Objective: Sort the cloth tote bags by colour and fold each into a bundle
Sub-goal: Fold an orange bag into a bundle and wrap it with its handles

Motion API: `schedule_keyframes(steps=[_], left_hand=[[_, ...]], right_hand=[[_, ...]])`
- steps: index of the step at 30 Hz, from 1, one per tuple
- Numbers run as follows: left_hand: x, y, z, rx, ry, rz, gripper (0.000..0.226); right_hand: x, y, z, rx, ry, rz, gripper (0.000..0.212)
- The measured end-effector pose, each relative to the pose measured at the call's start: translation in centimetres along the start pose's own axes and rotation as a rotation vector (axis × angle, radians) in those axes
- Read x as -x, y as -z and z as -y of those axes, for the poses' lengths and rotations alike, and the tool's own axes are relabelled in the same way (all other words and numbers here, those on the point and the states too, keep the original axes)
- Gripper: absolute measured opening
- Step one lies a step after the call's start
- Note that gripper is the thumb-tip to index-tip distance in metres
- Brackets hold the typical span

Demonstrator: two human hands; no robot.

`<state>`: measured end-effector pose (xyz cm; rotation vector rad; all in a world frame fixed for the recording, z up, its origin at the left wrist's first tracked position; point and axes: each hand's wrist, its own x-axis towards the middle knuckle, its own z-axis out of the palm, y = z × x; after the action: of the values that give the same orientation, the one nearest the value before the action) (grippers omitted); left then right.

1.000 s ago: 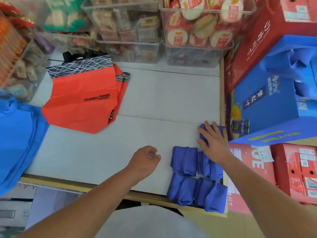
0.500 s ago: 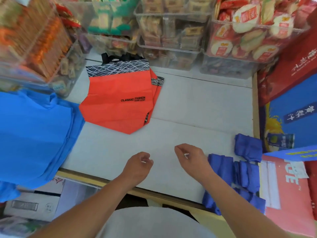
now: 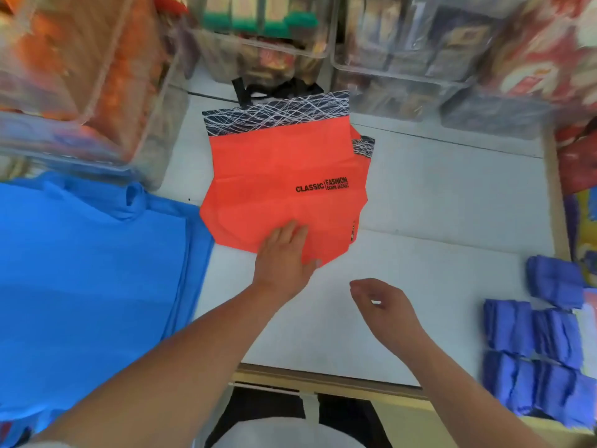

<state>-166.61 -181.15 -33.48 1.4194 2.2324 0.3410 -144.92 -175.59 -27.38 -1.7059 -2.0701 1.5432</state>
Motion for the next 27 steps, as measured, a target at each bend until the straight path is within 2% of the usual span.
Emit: schedule_keyframes(steps=[3,5,7,9,11,13,16,18,20,22,27], left_hand=[[-1.5,1.1,1.0,-0.124,-0.043,-0.141,0.073],[-2.7,1.6,2.8,-0.182,-0.06,-0.132,0.071],[-3.6,1.9,4.5,-0.152,-0.072,-0.082,0.055],[-3.9,1.9,5.4,-0.118,-0.14,-0.124,0.029],[-3.9,2.2,5.2,-0.132,-0.212,-0.191,0.023],[-3.1,2.5,3.9,-0.162,-0.283,-0.218,0.028],[0.4,2.1,0.6,-0.201,-0.399,-0.224,0.039],[3.6,1.2,-1.7,-0.158,-0.442,-0.218,0.038],[6.7,0.3,-3.7,-0.085,-0.463,-0.212,0.035],[9.3,-0.4,-5.2,-0.02,-0.471,-0.207,0.033],[14.0,-1.3,-7.3,0.053,-0.472,-0.101,0.036]], right_hand=[[1.1,-0.3,0.1,-0.038,-0.067,-0.023,0.013],[1.6,-0.4,0.7,-0.043,-0.094,-0.045,0.014],[1.7,-0.2,1.2,-0.034,-0.102,-0.051,0.013],[1.7,0.0,1.8,-0.031,-0.093,-0.041,0.013],[1.7,0.0,2.2,-0.038,-0.051,-0.047,0.014],[1.9,0.3,2.6,0.013,0.046,-0.149,0.021],[2.1,1.3,2.0,0.356,0.387,-0.386,0.055],[1.9,2.5,1.0,0.559,0.543,-0.411,0.068],[2.0,3.6,-0.9,0.693,0.583,-0.339,0.062],[2.7,4.6,-3.6,0.741,0.621,-0.265,0.044],[5.7,7.5,-8.9,0.65,0.724,-0.155,0.033]])
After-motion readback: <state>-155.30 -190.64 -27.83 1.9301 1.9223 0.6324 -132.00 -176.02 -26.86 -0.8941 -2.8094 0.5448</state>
